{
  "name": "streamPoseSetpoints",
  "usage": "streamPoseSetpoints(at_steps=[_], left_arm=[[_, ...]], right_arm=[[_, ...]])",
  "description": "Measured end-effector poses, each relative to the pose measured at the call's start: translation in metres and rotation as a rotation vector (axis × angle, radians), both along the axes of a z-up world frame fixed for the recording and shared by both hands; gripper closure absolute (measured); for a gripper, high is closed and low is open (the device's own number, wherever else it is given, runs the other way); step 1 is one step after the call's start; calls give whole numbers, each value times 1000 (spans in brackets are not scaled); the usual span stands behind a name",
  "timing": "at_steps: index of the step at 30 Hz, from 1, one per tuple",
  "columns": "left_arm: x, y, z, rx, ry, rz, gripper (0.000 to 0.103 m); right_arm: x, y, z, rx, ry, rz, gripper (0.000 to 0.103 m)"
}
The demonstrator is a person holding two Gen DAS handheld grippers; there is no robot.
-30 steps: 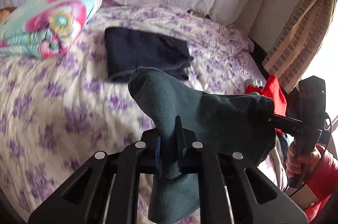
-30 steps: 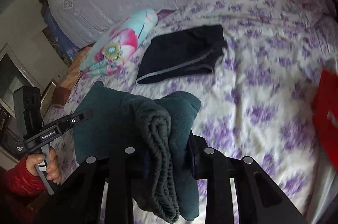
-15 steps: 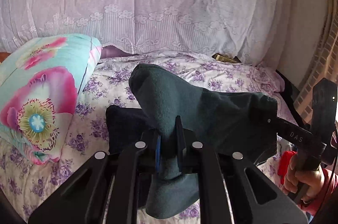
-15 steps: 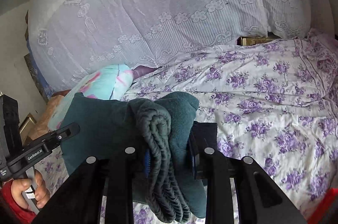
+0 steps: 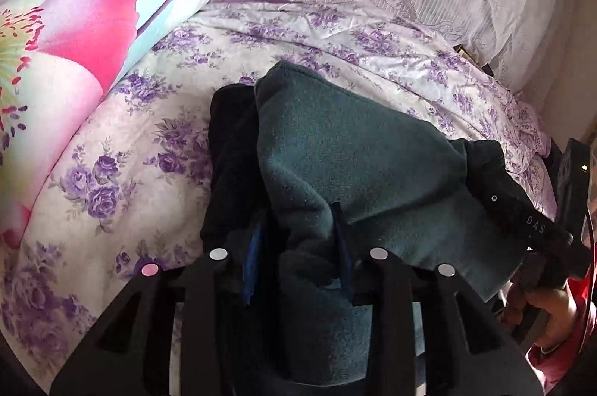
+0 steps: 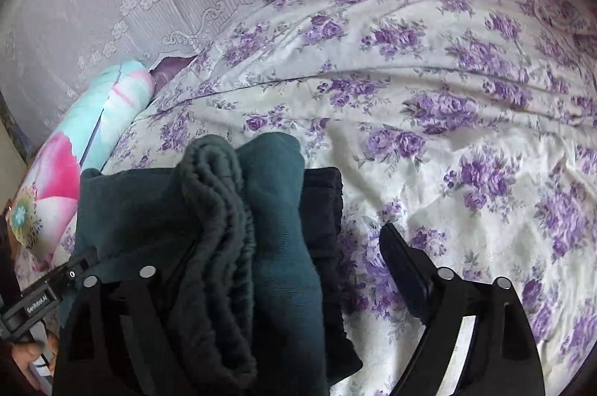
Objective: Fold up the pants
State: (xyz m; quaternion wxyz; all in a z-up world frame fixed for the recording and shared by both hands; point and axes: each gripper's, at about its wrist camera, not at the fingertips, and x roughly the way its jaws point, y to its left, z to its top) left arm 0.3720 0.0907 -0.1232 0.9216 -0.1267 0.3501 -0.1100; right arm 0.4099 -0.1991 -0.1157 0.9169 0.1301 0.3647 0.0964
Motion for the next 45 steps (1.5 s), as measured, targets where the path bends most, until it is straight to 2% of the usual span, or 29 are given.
streamPoseSetpoints(at_steps=[2,5,7,9,10,11,12,14,15,17,18,20,22,25,28,30,34,37,38,39,40,41,42,44,45], left_arm=[[-3,3,-2,-22,-17,0,69],[-4,4,4,-40,-1,20,69],[-13,2,17,-22,21,57,64],[-35,1,32,12,-13,78,44],[-48,1,36,31,-35,87,38],[-61,0,36,67,-37,100,28],[-69,-2,29,110,-5,105,20],[-76,-3,5,169,104,97,19],[-80,1,-10,154,163,102,18],[-98,17,-18,20,158,146,18],[-104,20,-14,1,173,167,17],[-117,21,-6,13,197,189,17],[-142,18,1,30,168,174,17],[-187,6,1,111,157,84,17],[-237,0,-2,232,150,34,13],[-268,8,-6,271,157,48,12],[-309,41,-10,257,197,137,10],[-326,65,-24,231,234,190,9],[-331,67,-29,236,215,185,7],[-336,62,-34,271,172,166,5],[-339,51,-39,344,136,154,5],[-342,37,-47,451,104,142,4],[-343,27,-49,518,84,145,5],[-341,25,-47,532,84,153,4],[-340,29,-46,508,89,153,4]], right_arm=[[1,-3,-4,50,14,-4,12],[-9,-2,10,30,-6,-11,13],[-32,-2,29,-4,-73,-23,14],[-64,-2,44,-63,-166,-34,14],[-78,3,46,-112,-177,-27,14],[-86,6,43,-155,-167,-8,14],[-91,13,33,-215,-134,15,14],[-90,20,8,-296,-20,30,13],[-91,15,4,-246,-2,17,13],[-97,6,12,-172,25,-32,13],[-105,5,20,-172,18,-56,13],[-131,3,37,-142,-49,-60,13],[-166,6,44,-150,-86,-15,11],[-218,11,37,-283,-66,34,11],[-271,-5,29,-337,-30,40,11],[-303,-23,28,-353,7,12,11],[-359,-68,30,-389,30,-98,11],[-383,-113,29,-327,66,-235,10],[-389,-130,25,-280,85,-285,10],[-393,-145,21,-226,106,-334,10],[-400,-155,14,-181,121,-365,10],[-403,-163,6,-149,136,-390,10],[-406,-167,-2,-142,153,-411,10],[-411,-163,-15,-162,159,-416,10],[-415,-158,-18,-177,141,-413,10]])
